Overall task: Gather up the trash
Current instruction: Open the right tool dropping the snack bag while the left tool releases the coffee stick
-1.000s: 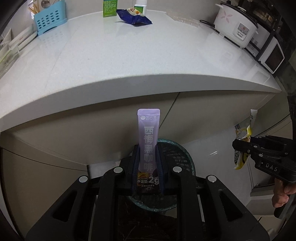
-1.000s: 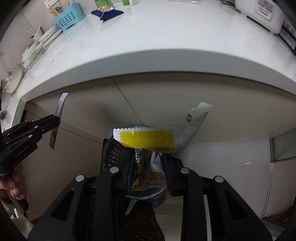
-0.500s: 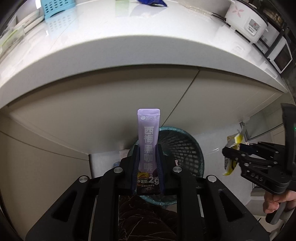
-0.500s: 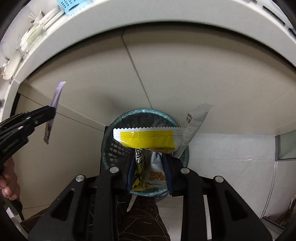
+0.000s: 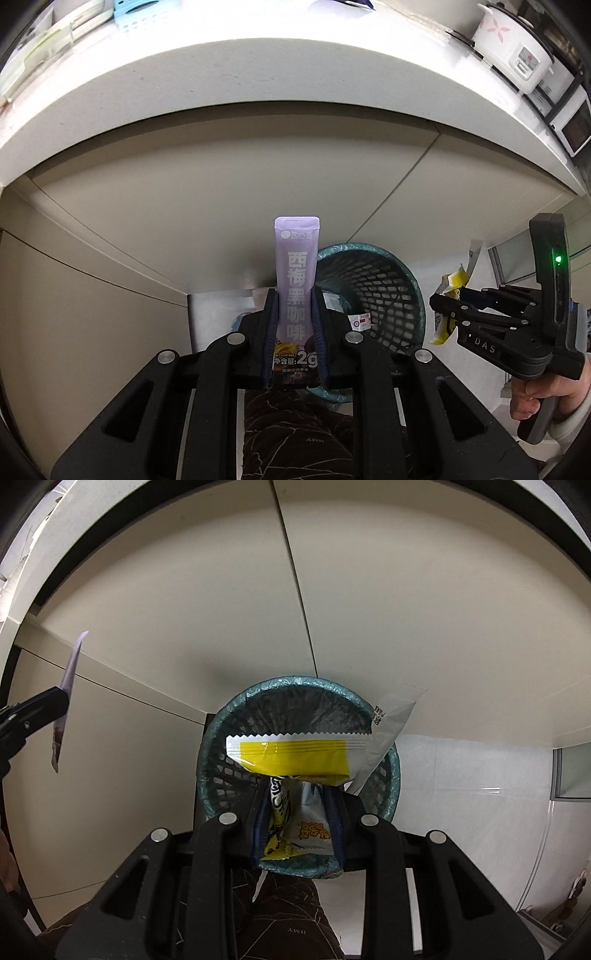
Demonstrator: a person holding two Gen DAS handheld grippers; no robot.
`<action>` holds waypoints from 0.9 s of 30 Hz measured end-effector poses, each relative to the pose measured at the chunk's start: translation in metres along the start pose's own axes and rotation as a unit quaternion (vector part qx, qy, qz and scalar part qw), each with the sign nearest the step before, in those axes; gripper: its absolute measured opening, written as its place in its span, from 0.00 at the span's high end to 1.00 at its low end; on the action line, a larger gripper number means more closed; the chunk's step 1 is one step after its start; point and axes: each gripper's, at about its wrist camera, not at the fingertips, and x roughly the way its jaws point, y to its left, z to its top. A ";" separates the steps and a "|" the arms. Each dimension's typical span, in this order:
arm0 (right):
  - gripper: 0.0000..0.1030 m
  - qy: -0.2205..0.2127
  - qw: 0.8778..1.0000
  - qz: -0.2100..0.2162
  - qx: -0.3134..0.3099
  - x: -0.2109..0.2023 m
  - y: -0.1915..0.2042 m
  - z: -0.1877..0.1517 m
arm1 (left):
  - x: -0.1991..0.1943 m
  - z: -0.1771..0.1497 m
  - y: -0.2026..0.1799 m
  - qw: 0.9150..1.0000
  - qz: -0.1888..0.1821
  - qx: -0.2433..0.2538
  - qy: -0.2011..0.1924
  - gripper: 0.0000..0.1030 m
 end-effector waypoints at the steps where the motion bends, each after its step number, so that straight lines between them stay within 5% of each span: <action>1: 0.73 0.001 1.000 0.000 0.000 0.001 0.002 0.002 | 0.000 0.001 0.000 1.000 0.001 0.000 -0.001 0.83; 27: 0.21 -0.043 0.998 0.017 0.031 -0.024 -0.003 0.001 | 0.015 -0.006 -0.016 1.000 -0.008 0.018 0.017 0.83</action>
